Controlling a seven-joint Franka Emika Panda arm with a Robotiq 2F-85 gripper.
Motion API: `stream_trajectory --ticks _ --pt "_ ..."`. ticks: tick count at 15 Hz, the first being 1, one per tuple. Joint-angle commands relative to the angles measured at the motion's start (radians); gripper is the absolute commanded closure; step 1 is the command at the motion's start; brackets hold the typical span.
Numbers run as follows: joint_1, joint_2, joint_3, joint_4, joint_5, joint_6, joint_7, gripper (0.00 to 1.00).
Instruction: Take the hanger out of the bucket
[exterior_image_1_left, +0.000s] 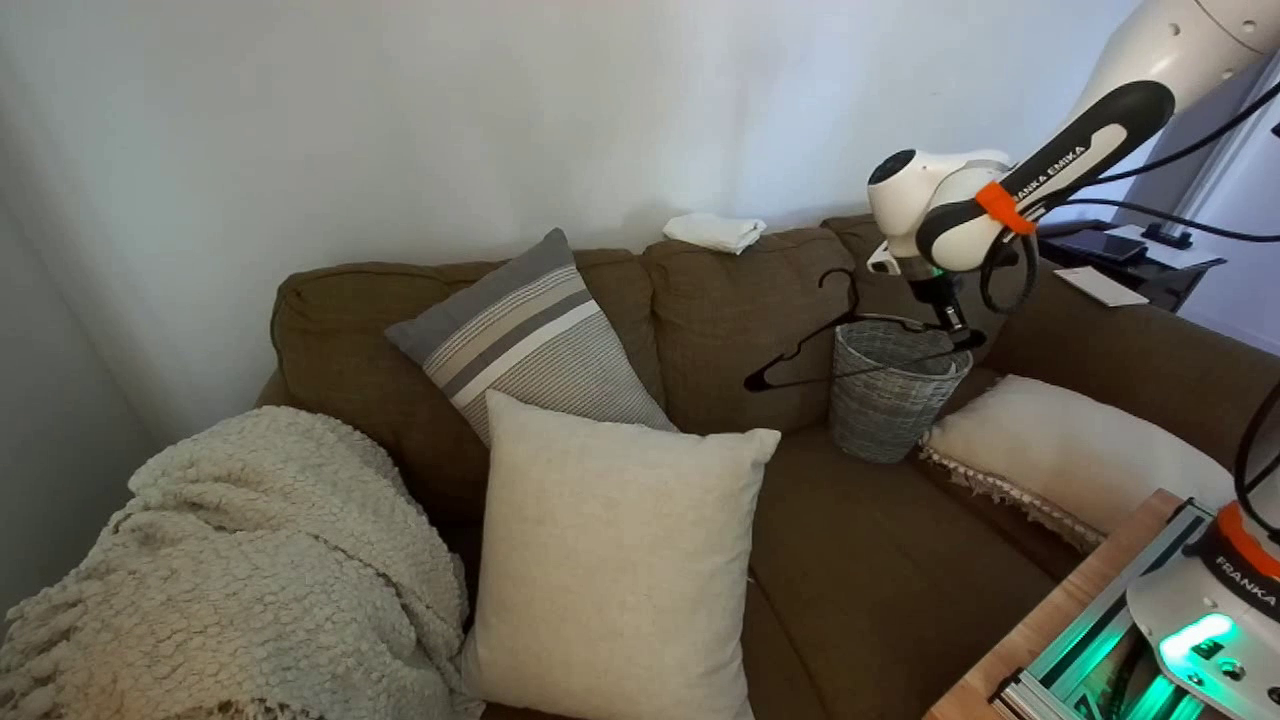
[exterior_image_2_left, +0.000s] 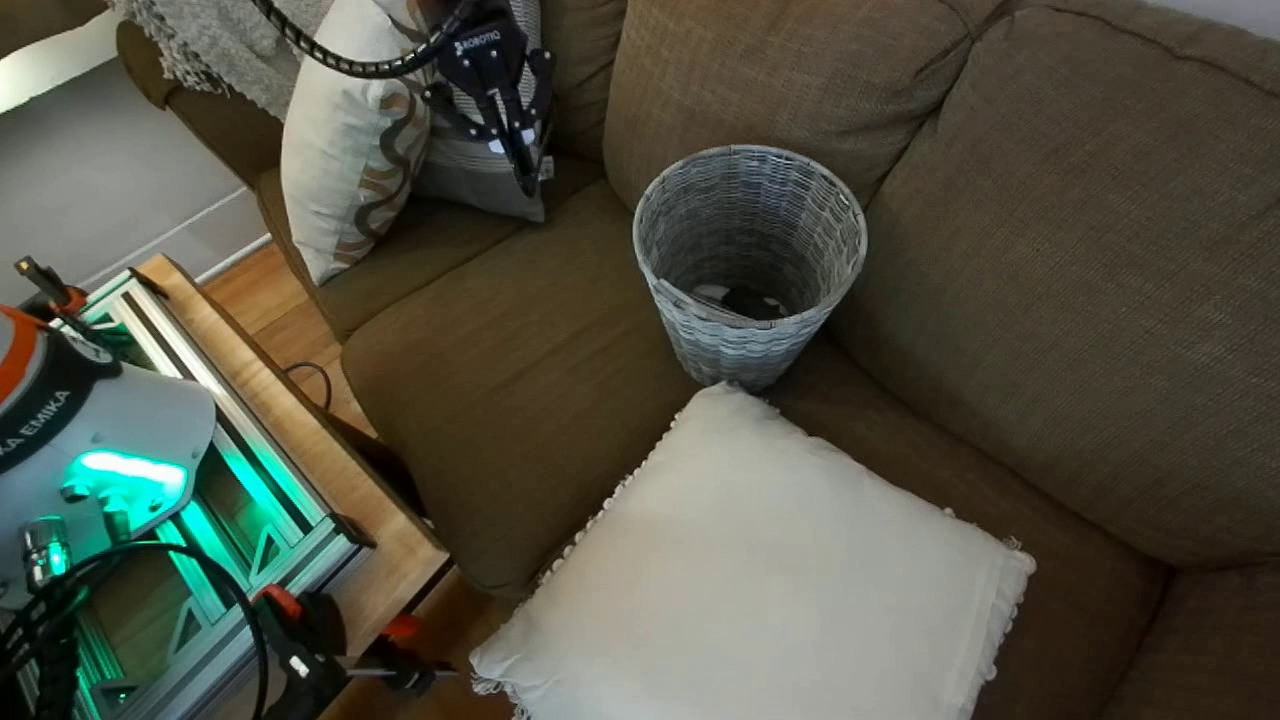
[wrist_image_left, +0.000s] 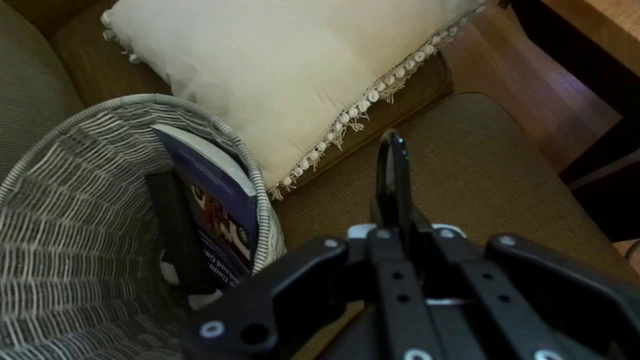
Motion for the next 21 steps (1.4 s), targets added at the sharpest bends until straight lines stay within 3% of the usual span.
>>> stream_trajectory --ticks 1,5,8,11,14,17,21 --pt "0.006 0.004 -0.007 0.000 0.004 0.003 -0.004 0.98" --pt "-0.009 0.123 -0.008 0.054 0.033 0.145 -0.021 0.98" --pt "-0.003 0.251 -0.007 0.132 0.035 0.116 -0.054 0.98" --pt "-0.023 0.366 -0.009 0.218 0.019 0.174 -0.095 0.98" --pt "-0.035 0.488 -0.013 0.350 0.024 0.219 -0.124 0.98" --pt "-0.057 0.630 0.021 0.507 0.070 0.212 -0.273 0.98" --pt "-0.007 0.778 0.018 0.694 0.086 0.150 -0.374 0.98"
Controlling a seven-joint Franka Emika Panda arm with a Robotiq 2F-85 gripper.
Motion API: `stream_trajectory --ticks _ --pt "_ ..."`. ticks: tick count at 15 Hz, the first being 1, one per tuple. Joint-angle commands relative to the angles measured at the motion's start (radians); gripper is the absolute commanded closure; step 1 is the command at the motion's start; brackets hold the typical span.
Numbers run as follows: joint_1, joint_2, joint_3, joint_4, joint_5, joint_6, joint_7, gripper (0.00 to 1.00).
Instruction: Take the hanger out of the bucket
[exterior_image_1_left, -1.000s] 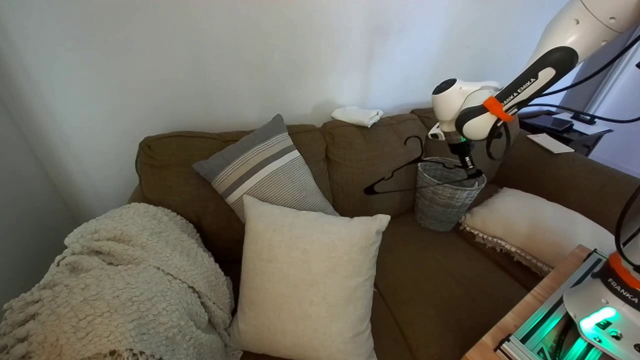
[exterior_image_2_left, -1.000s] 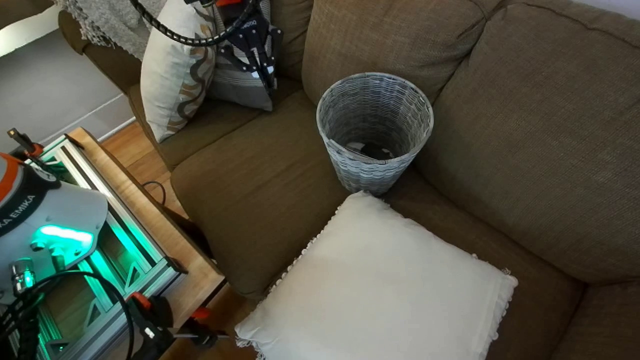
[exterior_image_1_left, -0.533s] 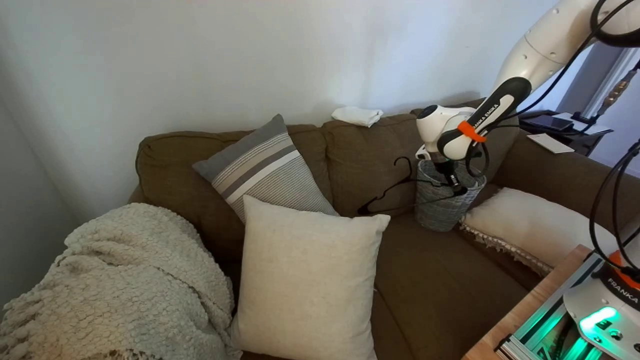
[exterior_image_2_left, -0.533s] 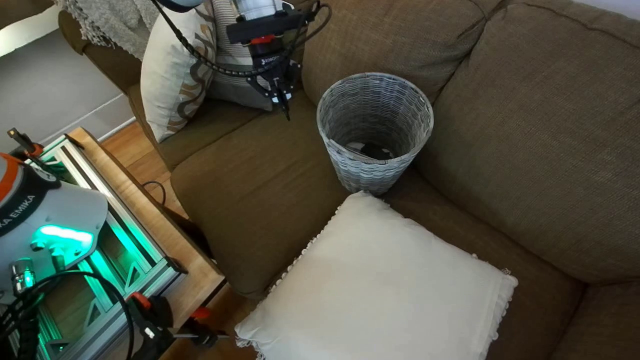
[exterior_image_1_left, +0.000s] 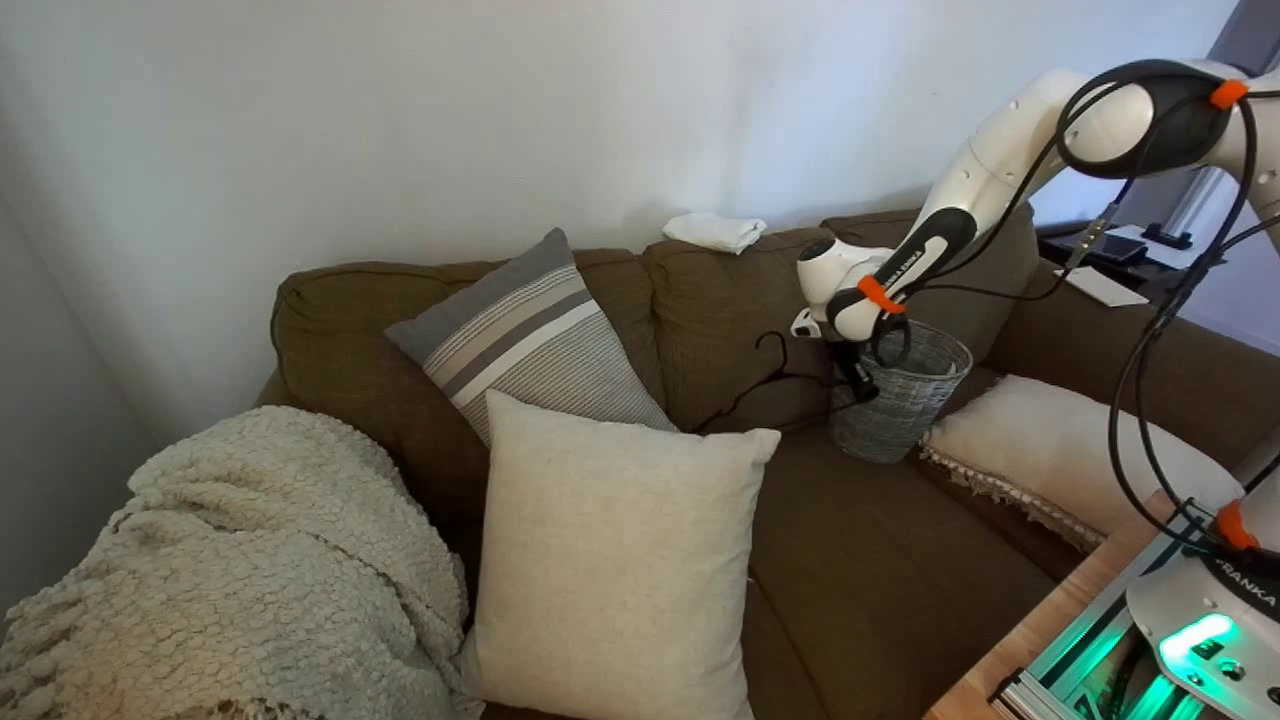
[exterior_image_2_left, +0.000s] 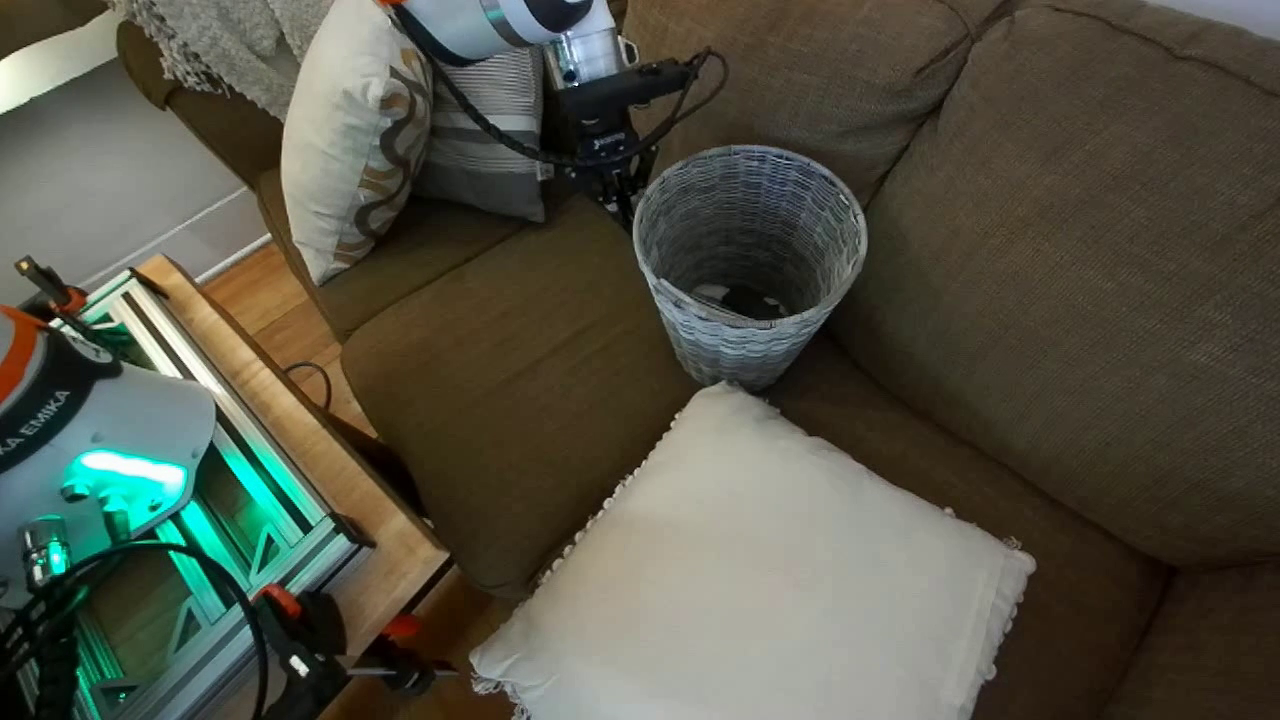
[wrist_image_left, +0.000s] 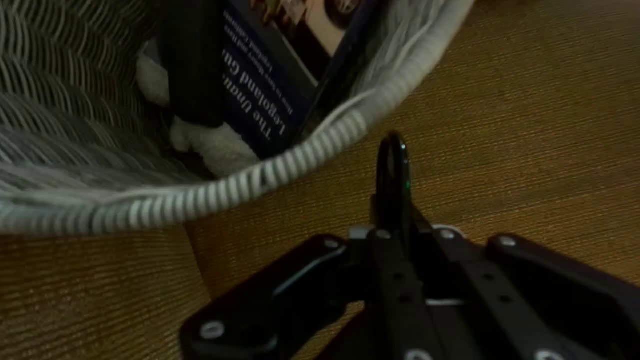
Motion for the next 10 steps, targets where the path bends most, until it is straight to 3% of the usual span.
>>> stream_trajectory --ticks 1,7,8,10 --pt "0.037 0.151 0.005 0.200 0.035 -0.070 -0.076 0.98" --pt "0.181 0.272 0.009 0.414 0.019 -0.244 -0.091 0.98" --pt "0.196 0.275 0.013 0.432 0.019 -0.267 -0.102 0.68" --pt "0.229 0.261 -0.003 0.439 0.006 -0.307 -0.081 0.61"
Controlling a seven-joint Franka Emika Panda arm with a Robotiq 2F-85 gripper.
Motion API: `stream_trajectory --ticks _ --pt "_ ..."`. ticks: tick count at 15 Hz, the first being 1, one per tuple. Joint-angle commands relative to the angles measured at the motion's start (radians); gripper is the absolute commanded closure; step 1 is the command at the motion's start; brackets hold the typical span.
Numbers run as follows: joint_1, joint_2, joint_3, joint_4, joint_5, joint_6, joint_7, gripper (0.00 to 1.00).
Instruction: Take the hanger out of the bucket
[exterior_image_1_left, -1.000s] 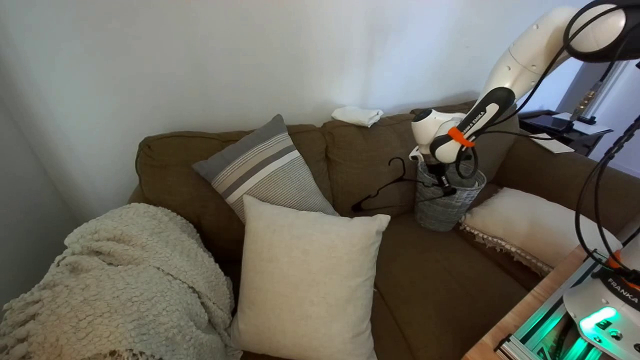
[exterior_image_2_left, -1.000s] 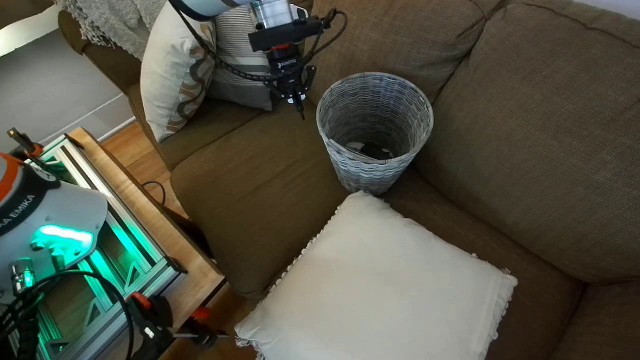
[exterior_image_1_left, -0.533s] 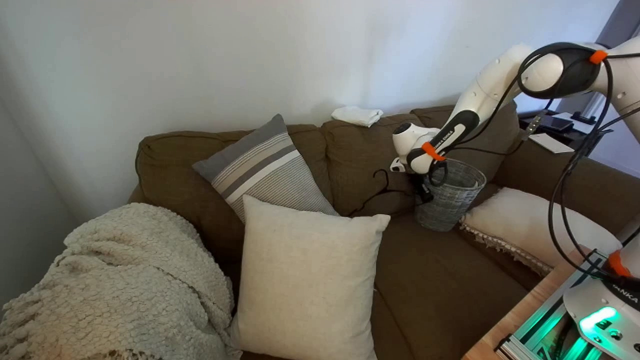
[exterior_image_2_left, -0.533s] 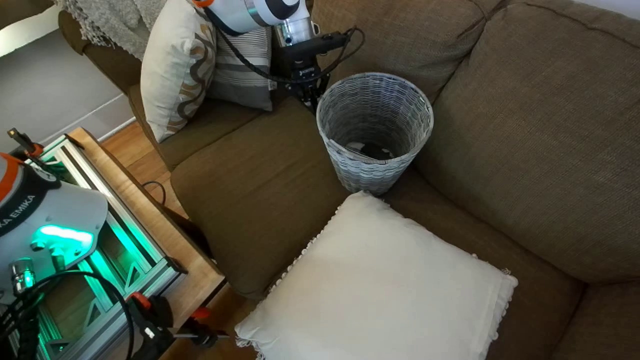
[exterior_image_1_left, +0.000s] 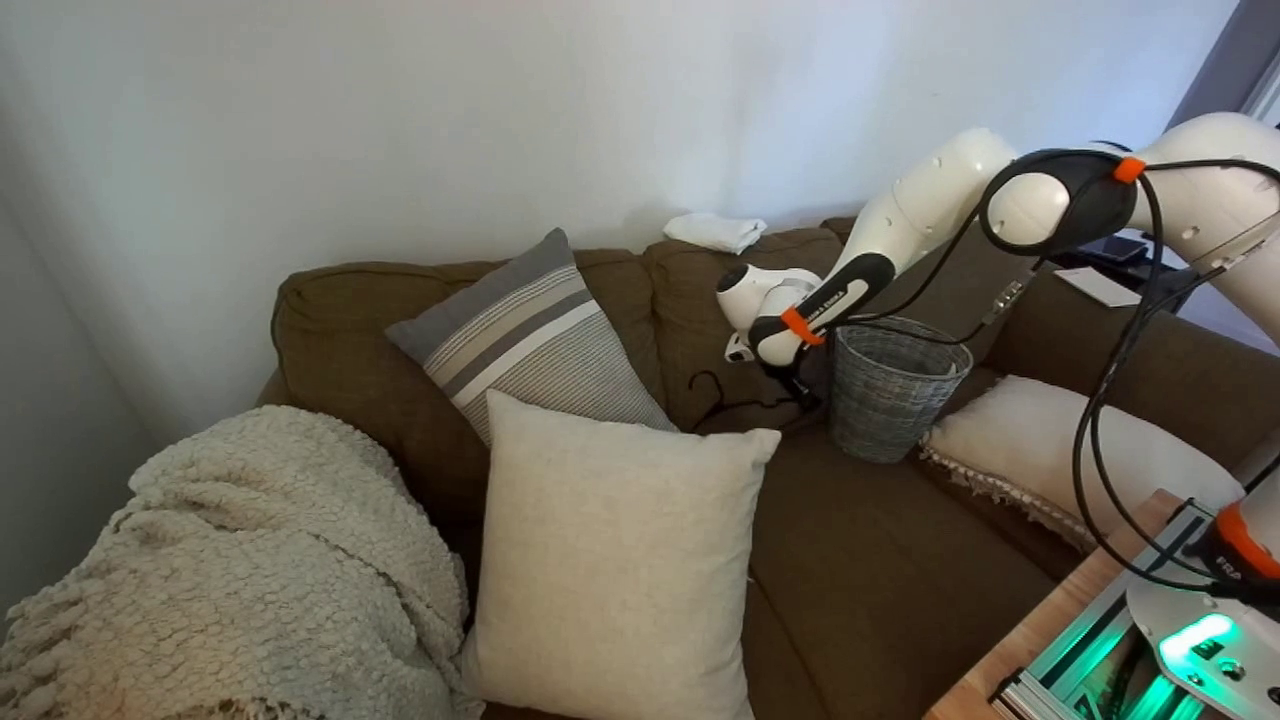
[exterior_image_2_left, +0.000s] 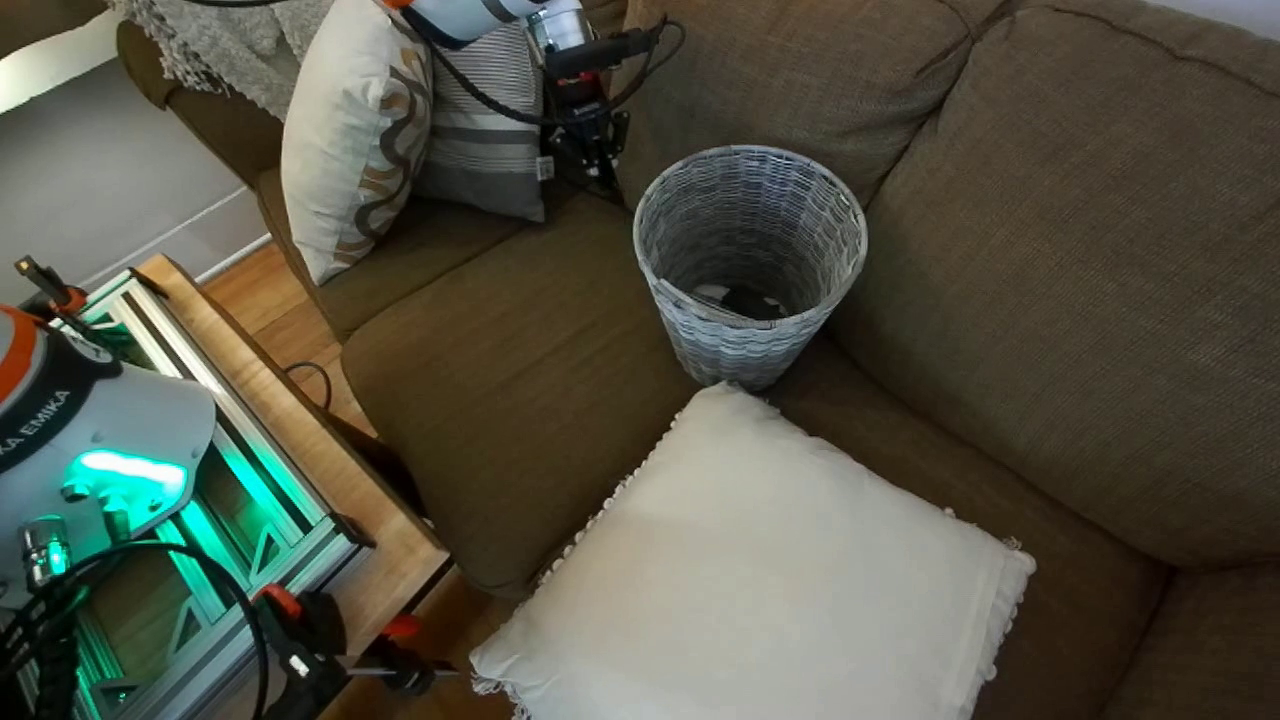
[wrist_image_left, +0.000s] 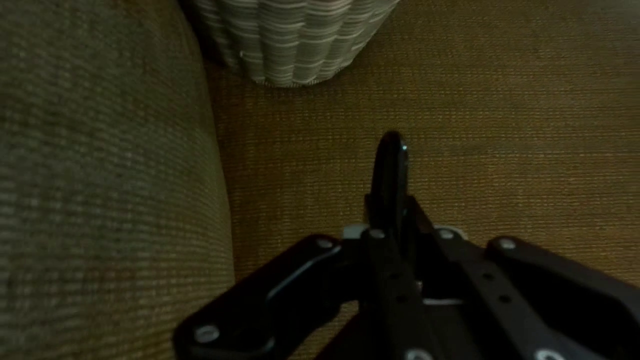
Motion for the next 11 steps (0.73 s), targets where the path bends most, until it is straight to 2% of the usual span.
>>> stream_trajectory --ticks 1,3,4,8,9,11 --pt "0.046 -0.020 -0.037 0.012 -0.024 -0.068 0.026 0.54" --pt "0.075 -0.112 -0.088 -0.098 -0.081 -0.062 0.143 0.39" --pt "0.069 -0.178 -0.086 -0.175 -0.111 -0.028 0.161 0.30" --pt "0.080 -0.324 -0.088 -0.332 -0.316 0.156 0.314 0.00" --pt "0.043 -0.214 -0.054 -0.177 -0.256 0.062 0.243 0.18" --pt "0.046 -0.280 -0.049 -0.250 -0.304 0.104 0.283 0.02"
